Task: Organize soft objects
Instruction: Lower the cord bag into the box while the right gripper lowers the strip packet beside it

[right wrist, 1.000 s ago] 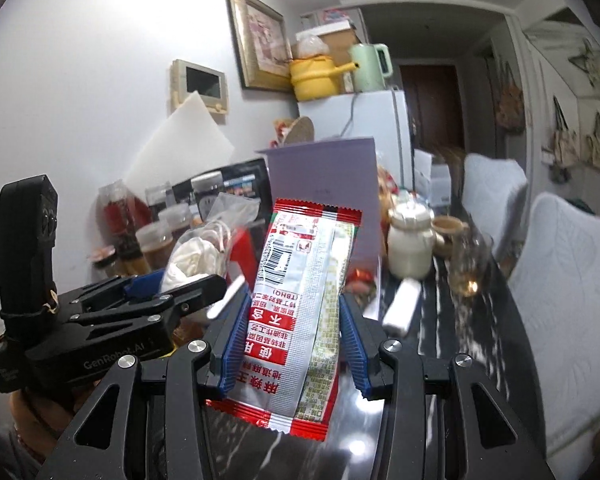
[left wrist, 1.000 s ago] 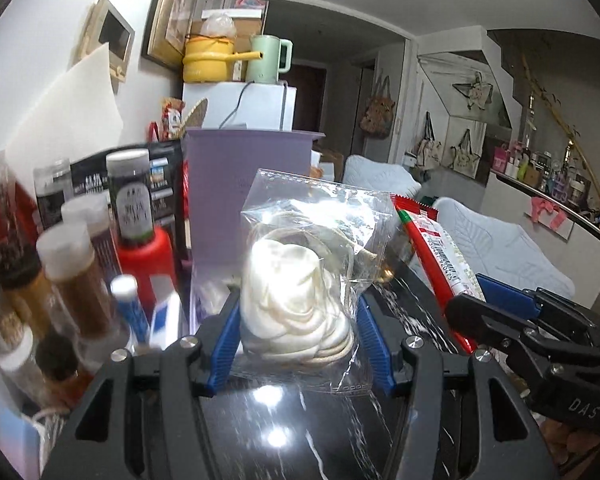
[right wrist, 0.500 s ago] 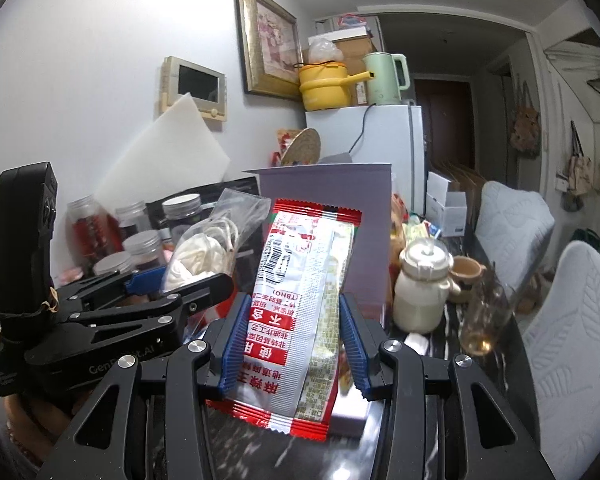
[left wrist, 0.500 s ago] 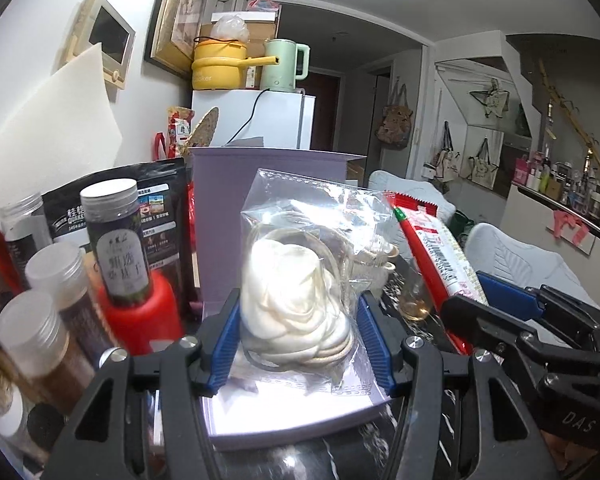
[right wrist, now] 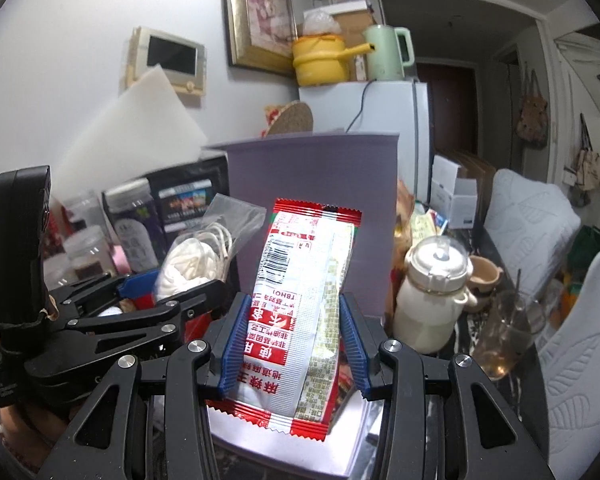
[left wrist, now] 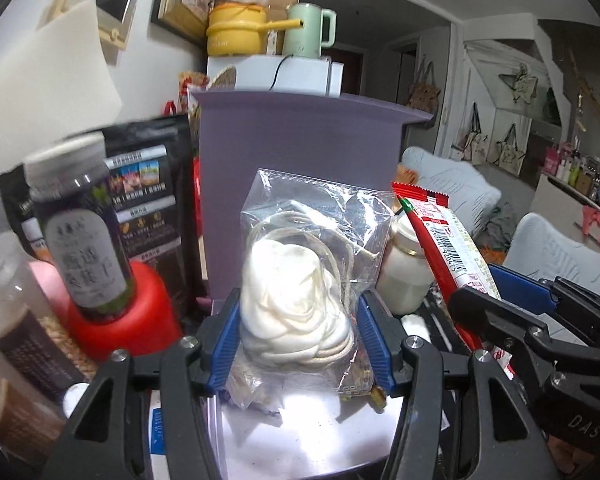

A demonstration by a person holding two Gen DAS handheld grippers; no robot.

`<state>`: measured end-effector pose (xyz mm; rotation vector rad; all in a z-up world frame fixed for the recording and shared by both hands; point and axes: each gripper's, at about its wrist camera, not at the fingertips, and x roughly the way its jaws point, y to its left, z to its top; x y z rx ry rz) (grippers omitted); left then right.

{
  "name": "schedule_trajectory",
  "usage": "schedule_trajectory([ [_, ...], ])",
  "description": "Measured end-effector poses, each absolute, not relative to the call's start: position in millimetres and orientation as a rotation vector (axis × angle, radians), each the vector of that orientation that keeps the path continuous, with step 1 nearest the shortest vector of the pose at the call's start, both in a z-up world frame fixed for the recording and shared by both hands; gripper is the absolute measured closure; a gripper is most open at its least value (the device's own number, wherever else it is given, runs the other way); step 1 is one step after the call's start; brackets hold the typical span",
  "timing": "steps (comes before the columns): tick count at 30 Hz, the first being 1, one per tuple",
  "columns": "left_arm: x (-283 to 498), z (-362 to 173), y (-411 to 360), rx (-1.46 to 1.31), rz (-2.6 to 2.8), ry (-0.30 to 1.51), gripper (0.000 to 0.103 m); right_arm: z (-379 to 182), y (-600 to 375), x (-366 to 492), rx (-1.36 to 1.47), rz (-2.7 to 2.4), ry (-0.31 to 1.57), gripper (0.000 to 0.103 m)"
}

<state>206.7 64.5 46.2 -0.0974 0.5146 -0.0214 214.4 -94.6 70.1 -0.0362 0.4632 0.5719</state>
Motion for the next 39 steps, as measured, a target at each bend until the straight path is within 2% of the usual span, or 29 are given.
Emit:
schedule_trajectory([
  [25, 271, -38, 52, -0.024, 0.039, 0.761, 0.048, -27, -83, 288, -0.067, 0.526, 0.737, 0.059],
  [39, 290, -54, 40, 0.045, 0.072, 0.804, 0.045, -58, -89, 302, -0.027, 0.514, 0.816, 0.059],
])
